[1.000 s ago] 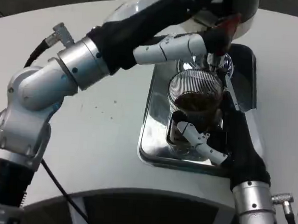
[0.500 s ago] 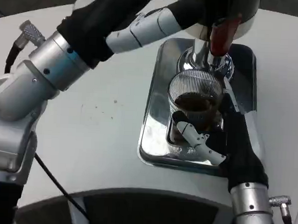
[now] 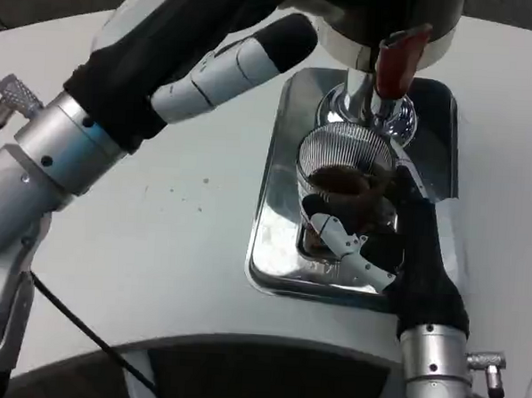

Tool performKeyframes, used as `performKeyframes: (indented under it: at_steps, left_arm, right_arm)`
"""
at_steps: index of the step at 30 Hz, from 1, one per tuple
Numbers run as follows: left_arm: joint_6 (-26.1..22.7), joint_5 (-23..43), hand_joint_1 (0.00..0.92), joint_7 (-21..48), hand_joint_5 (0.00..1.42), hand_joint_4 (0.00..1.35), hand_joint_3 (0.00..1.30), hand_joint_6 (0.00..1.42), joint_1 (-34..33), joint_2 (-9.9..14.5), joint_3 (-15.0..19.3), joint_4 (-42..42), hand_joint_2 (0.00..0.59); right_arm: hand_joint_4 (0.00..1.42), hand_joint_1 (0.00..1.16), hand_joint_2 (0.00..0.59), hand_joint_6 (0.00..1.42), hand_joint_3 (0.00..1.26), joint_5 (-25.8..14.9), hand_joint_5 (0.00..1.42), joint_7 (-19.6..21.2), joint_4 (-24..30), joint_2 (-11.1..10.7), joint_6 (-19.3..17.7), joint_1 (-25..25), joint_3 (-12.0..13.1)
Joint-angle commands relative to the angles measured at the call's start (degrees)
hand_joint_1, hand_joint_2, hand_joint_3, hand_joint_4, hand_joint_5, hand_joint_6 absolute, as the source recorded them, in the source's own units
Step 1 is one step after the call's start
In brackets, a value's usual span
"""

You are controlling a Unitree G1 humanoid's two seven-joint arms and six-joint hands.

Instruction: Grasp the cup under the faucet to collect the drink, then remove the cup.

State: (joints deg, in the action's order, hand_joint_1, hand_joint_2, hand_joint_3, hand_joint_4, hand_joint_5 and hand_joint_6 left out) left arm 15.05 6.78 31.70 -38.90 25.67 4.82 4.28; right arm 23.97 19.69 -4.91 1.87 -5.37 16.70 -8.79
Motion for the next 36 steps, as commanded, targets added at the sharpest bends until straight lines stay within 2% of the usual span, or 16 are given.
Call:
performKeyframes:
  at_steps: [1, 8, 16, 28, 36]
  left_arm:
    - [-1.6, 1.2, 0.000, -0.6, 0.29, 0.25, 0.24, 0.28, 4.1, 1.0, 1.3, 3.2, 0.137]
    - [-4.1, 2.8, 0.000, -0.4, 0.30, 0.25, 0.25, 0.28, 12.0, 2.6, 4.1, 7.8, 0.139]
    - [-5.0, 3.7, 0.000, 0.2, 0.30, 0.27, 0.26, 0.29, 18.4, 4.4, 6.1, 9.8, 0.140]
    - [-5.0, 4.4, 0.000, -0.3, 0.31, 0.28, 0.27, 0.30, 21.5, 5.4, 6.8, 9.9, 0.145]
    - [-4.5, 3.9, 0.000, -0.6, 0.31, 0.28, 0.27, 0.30, 22.7, 5.8, 7.7, 9.9, 0.146]
  right_arm:
    - [0.38, 0.65, 0.240, 0.16, 0.22, 0.7, 0.41, 1.9, -2.0, 1.5, -0.2, -1.0, -0.9]
    - [0.46, 0.69, 0.249, 0.24, 0.31, 1.2, 0.50, 5.7, -4.2, 2.6, -3.0, -1.0, -1.5]
    - [0.54, 0.69, 0.248, 0.31, 0.40, 1.8, 0.60, 8.8, -5.1, 2.9, -5.3, -1.1, -1.4]
    - [0.57, 0.69, 0.248, 0.35, 0.42, 2.0, 0.63, 10.0, -5.2, 2.2, -6.4, -1.2, -1.1]
    - [0.60, 0.69, 0.248, 0.38, 0.46, 3.1, 0.67, 10.8, -4.2, 0.7, -7.7, -1.9, -0.4]
